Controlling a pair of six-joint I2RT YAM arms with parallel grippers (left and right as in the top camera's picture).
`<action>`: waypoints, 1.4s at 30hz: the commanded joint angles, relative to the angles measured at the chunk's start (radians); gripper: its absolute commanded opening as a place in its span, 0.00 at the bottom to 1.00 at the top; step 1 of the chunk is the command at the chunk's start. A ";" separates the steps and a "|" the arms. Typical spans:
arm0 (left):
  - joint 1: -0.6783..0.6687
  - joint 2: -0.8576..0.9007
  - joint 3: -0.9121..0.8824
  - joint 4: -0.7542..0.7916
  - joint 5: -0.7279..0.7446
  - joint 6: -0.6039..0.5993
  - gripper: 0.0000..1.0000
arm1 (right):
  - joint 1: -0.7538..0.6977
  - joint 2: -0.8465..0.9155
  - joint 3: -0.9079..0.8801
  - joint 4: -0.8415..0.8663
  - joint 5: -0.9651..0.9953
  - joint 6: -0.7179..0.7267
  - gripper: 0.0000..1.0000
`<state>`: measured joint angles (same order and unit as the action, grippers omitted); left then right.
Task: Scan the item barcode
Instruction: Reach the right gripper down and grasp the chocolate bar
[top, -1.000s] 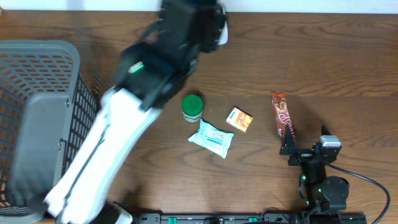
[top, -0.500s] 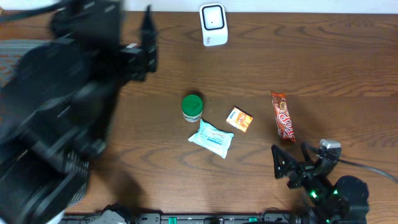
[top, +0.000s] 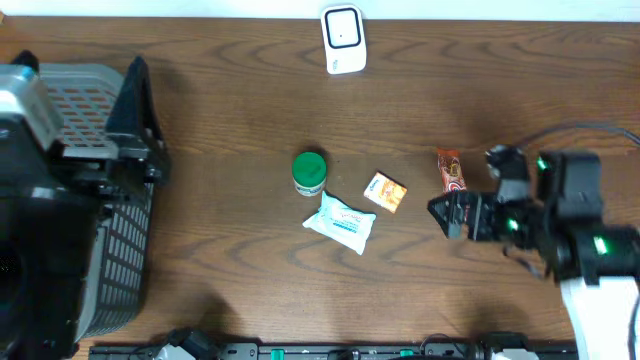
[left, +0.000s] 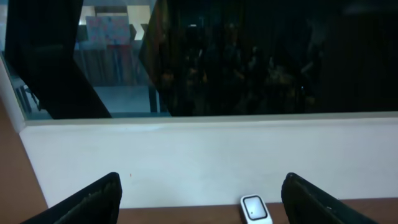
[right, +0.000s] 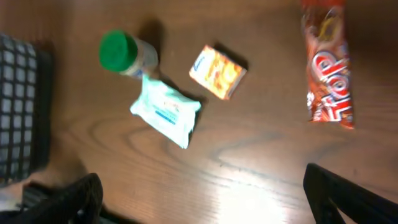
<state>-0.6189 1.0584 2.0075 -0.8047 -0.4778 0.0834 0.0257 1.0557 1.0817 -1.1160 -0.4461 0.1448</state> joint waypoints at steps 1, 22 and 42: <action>0.000 -0.001 -0.016 0.002 -0.006 0.002 0.82 | 0.006 0.121 0.018 0.050 -0.019 -0.076 0.56; 0.000 -0.004 -0.062 0.013 -0.007 0.044 0.82 | -0.119 0.652 0.063 0.437 0.105 -0.240 0.91; 0.001 -0.003 -0.076 0.021 -0.043 0.081 0.82 | -0.168 0.877 0.111 0.486 -0.001 -0.281 0.97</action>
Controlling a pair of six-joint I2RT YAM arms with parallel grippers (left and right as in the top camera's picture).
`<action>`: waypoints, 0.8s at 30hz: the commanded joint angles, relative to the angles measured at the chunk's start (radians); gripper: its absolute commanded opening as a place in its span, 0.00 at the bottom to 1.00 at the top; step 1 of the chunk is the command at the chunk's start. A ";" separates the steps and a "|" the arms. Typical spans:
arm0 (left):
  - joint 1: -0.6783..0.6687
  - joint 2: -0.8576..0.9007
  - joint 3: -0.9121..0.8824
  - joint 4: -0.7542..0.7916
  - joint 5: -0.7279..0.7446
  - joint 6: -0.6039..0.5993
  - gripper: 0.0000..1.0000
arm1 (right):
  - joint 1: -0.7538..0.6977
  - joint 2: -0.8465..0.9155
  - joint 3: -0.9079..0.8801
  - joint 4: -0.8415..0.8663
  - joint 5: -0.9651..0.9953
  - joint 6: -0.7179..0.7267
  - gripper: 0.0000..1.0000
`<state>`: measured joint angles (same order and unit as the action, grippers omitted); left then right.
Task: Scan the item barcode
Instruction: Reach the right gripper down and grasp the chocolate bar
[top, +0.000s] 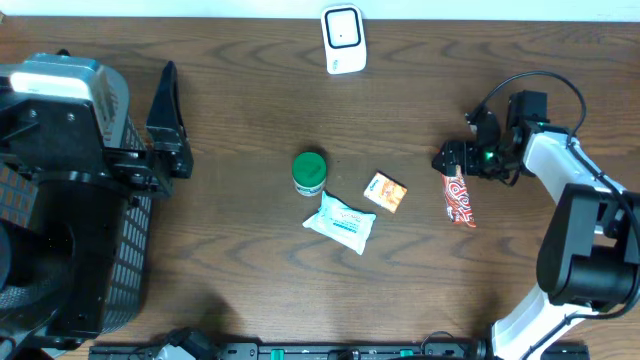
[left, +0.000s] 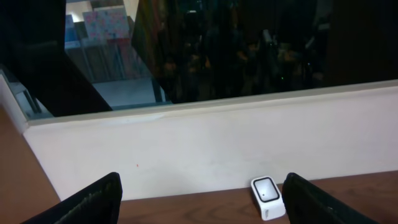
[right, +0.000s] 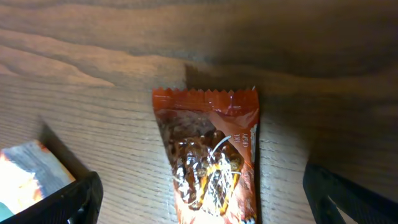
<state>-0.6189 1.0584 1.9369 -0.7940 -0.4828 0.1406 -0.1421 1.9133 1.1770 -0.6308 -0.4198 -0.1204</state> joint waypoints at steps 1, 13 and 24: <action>0.001 -0.003 -0.005 0.011 -0.044 0.024 0.82 | 0.000 0.023 0.016 0.000 -0.029 -0.016 0.93; 0.001 -0.018 -0.008 0.011 -0.054 0.024 0.82 | 0.063 0.034 0.016 0.033 -0.034 -0.016 0.54; 0.001 -0.080 -0.018 0.011 -0.054 0.024 0.82 | 0.090 0.036 0.012 0.044 0.022 -0.016 0.64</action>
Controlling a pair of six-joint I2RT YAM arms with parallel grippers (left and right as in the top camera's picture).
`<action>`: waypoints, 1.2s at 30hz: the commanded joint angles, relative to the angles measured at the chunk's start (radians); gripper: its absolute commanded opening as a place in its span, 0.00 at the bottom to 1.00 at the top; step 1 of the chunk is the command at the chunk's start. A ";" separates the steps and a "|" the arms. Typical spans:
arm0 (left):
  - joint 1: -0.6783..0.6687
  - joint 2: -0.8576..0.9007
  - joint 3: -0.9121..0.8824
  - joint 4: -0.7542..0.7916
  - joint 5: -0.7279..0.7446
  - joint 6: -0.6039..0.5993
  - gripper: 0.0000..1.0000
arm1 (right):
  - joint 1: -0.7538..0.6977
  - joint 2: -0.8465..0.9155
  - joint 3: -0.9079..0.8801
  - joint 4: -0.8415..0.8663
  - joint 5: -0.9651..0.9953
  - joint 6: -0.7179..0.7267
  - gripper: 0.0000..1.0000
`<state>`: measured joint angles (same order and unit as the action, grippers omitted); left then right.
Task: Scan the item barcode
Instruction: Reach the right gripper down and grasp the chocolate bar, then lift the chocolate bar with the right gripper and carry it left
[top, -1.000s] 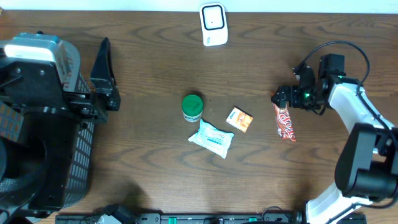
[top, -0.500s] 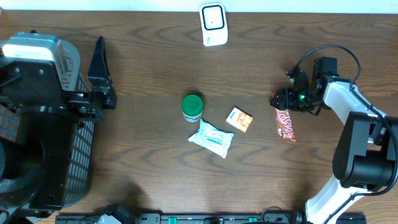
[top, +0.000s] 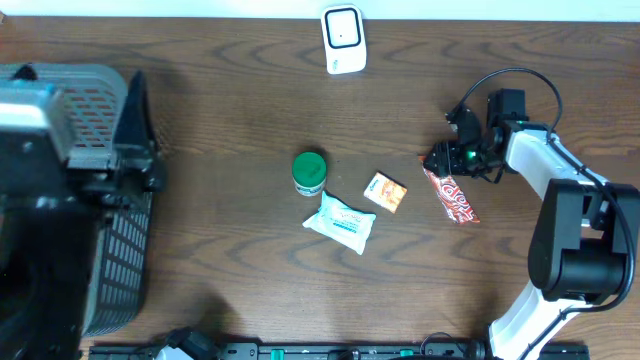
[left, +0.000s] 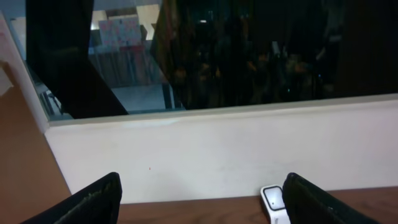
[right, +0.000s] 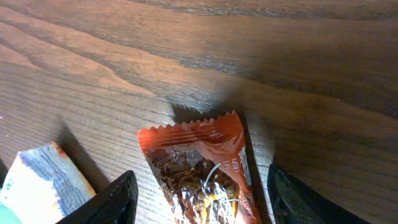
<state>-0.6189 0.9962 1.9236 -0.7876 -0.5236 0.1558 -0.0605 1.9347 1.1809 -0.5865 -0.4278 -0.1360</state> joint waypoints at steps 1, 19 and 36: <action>0.001 -0.023 -0.005 0.005 -0.013 0.009 0.82 | 0.009 0.015 0.007 -0.003 0.034 -0.001 0.65; 0.001 -0.038 -0.005 0.005 -0.013 0.008 0.82 | 0.010 0.049 -0.008 -0.032 0.072 -0.075 0.29; 0.001 -0.038 -0.005 -0.003 -0.013 0.009 0.82 | 0.105 -0.169 0.139 -0.256 0.692 0.374 0.01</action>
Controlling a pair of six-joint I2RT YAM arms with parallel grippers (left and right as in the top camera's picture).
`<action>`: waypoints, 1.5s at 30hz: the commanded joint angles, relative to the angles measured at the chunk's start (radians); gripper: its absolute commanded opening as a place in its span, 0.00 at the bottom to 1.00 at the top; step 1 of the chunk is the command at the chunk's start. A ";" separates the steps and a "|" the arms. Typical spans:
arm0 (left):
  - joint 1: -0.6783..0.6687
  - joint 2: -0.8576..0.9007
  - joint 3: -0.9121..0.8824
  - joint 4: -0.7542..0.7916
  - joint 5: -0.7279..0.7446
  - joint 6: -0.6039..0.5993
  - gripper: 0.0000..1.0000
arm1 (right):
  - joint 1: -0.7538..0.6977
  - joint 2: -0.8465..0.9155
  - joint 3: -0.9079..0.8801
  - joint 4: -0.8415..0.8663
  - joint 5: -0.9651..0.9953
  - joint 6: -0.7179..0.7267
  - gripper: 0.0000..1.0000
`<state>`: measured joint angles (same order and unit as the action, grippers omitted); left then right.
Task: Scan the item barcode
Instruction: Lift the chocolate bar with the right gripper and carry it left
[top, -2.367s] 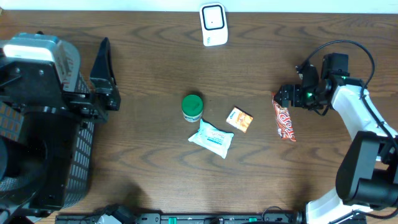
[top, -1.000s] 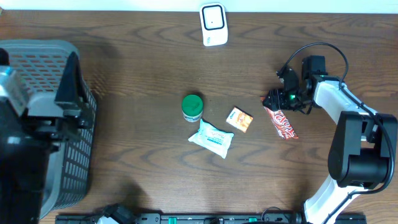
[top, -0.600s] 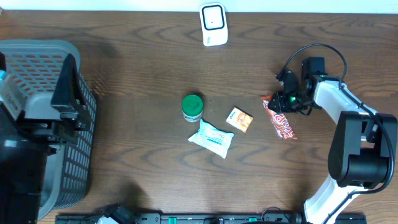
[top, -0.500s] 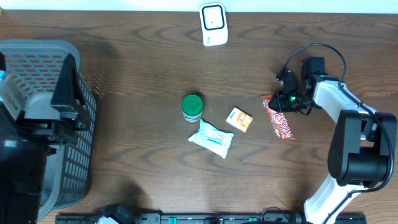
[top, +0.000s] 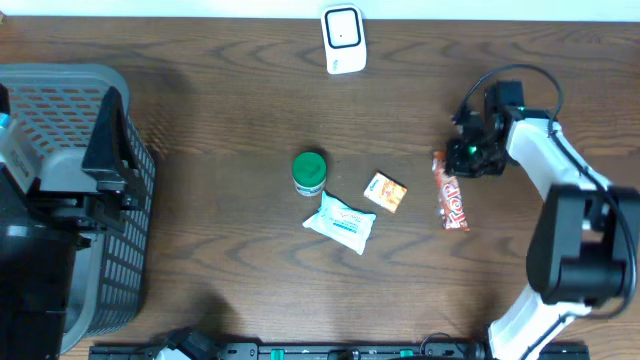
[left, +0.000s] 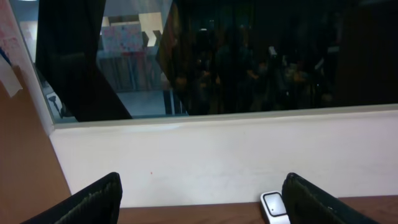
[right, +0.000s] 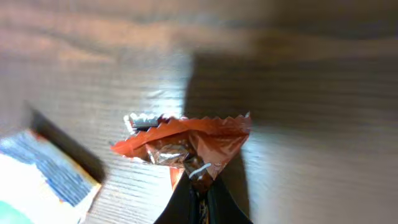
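A red-orange snack wrapper (top: 450, 203) lies on the wooden table at the right. My right gripper (right: 199, 194) is shut on the wrapper's (right: 186, 138) far end, which is crumpled and pinched between the fingers. From overhead the right gripper (top: 470, 156) sits just above the wrapper's top. The white barcode scanner (top: 343, 40) stands at the table's far edge in the middle. My left gripper (left: 202, 205) is open and empty, raised at the far left and facing the back wall, with the scanner (left: 275, 208) low in its view.
A green-capped bottle (top: 310, 172), a small orange box (top: 385, 192) and a pale wipes pack (top: 340, 222) lie mid-table, left of the wrapper. A grey mesh basket (top: 75, 100) stands at the left under the left arm.
My right gripper, then open around the wrapper's far end, is now shut on it and the end is crumpled. The wrapper lies straighter. The left arm has shifted a little.
At first my right gripper was open, high over the table's right side with all items below. Then it was low and open at the wrapper's far end, then narrower around that end. Now it pinches the wrapper. The left gripper stayed open, facing the wall.
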<state>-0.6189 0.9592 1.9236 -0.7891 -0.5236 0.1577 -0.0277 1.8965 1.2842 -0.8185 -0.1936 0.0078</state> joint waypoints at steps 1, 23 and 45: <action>0.001 -0.001 -0.005 -0.002 -0.013 0.007 0.82 | 0.100 -0.151 0.036 -0.039 0.572 0.289 0.01; 0.000 -0.002 -0.005 -0.002 -0.013 0.006 0.82 | 0.648 -0.135 -0.076 -0.217 1.003 1.321 0.02; 0.000 -0.002 -0.005 -0.006 -0.013 0.006 0.82 | 0.073 -0.130 -0.069 0.145 0.213 0.283 0.98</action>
<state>-0.6189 0.9592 1.9236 -0.7971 -0.5236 0.1577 0.1291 1.7607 1.2110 -0.6800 0.3714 0.4480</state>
